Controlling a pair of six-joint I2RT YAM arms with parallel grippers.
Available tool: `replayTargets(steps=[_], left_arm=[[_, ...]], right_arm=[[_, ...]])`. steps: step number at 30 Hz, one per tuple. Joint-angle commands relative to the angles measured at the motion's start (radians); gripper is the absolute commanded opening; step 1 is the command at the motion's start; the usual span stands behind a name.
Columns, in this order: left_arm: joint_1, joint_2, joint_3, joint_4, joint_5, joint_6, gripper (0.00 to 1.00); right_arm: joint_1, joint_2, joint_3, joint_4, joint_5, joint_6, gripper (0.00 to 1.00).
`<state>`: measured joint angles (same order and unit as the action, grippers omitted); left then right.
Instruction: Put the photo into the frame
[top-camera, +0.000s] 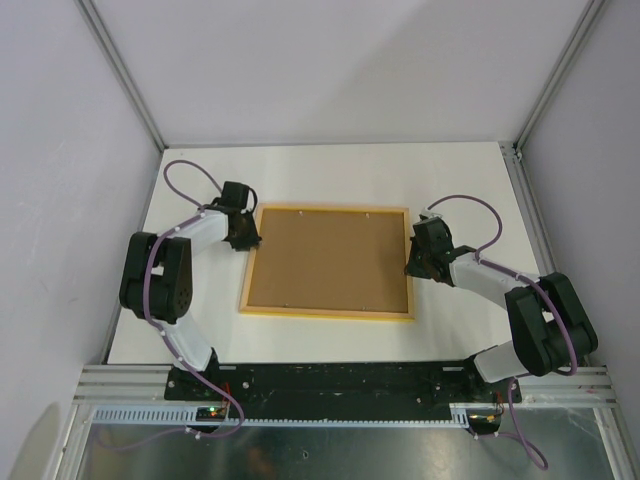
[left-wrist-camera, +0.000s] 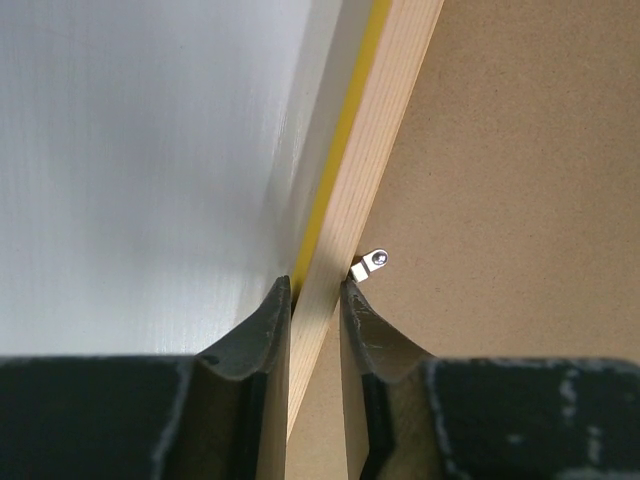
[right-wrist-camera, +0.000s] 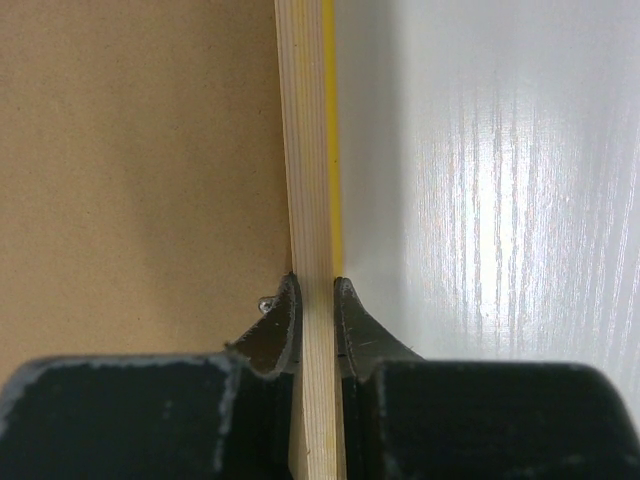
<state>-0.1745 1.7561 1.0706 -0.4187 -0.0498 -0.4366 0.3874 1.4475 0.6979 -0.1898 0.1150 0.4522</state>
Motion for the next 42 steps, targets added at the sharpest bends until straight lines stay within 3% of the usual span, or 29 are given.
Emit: replayTargets(steps=[1,8,13,18,23,27,42], left_arm=[[-0.003,0.041,0.016,0.011,-0.038,-0.062,0.01],[-0.003,0.045,0.021,0.011,-0.036,-0.057,0.00],[-0.004,0.045,0.024,0.011,-0.034,-0.053,0.00],[-0.004,0.053,0.031,0.011,-0.024,-0.047,0.06],[-0.004,0.069,0.045,0.012,-0.026,-0.038,0.20],[-0.003,0.085,0.057,0.012,-0.030,-0.036,0.31],[-0.003,0.113,0.089,0.026,-0.019,-0.022,0.46]], right_arm=[[0.002,0.000,0.014,0.014,-0.019,0.016,0.13],[0.002,0.001,0.014,0.031,-0.030,0.011,0.35],[0.003,0.021,0.018,0.048,-0.038,0.015,0.38],[0.007,0.038,0.026,0.047,-0.037,0.015,0.28],[0.007,0.043,0.026,0.048,-0.039,0.008,0.14],[0.006,0.044,0.025,0.044,-0.042,0.003,0.08],[0.000,0.037,0.026,0.035,-0.045,-0.007,0.05]])
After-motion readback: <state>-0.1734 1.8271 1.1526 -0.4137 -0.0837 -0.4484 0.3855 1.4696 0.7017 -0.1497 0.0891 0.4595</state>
